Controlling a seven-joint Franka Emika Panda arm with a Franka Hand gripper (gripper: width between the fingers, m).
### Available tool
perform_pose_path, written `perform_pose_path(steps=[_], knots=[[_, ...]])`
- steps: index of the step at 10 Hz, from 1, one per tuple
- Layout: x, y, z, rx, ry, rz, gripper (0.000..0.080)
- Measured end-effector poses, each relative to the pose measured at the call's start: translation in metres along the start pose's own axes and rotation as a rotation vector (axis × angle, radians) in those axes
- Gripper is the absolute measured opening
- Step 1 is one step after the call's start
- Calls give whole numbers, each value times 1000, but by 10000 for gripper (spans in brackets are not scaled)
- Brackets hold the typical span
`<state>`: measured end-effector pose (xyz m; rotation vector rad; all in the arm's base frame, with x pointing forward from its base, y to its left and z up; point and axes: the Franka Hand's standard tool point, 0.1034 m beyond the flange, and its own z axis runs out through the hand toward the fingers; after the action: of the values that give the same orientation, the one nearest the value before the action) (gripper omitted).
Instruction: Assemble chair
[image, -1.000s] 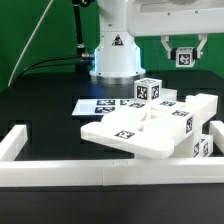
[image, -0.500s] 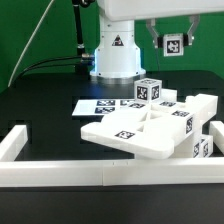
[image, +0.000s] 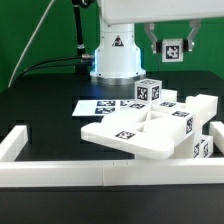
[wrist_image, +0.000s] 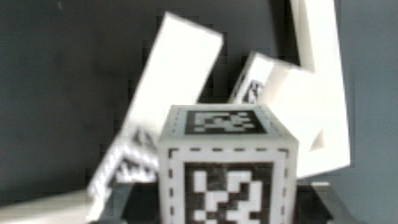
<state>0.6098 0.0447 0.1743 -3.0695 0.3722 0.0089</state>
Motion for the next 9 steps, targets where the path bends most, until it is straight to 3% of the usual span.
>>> perform_pose_path(steps=[2,6,9], knots=[[23,-7,-12,-24,40,-78,285],[21,-5,-9,-26,34,-70,285],[47,-17,2,-51,61,-51,285]])
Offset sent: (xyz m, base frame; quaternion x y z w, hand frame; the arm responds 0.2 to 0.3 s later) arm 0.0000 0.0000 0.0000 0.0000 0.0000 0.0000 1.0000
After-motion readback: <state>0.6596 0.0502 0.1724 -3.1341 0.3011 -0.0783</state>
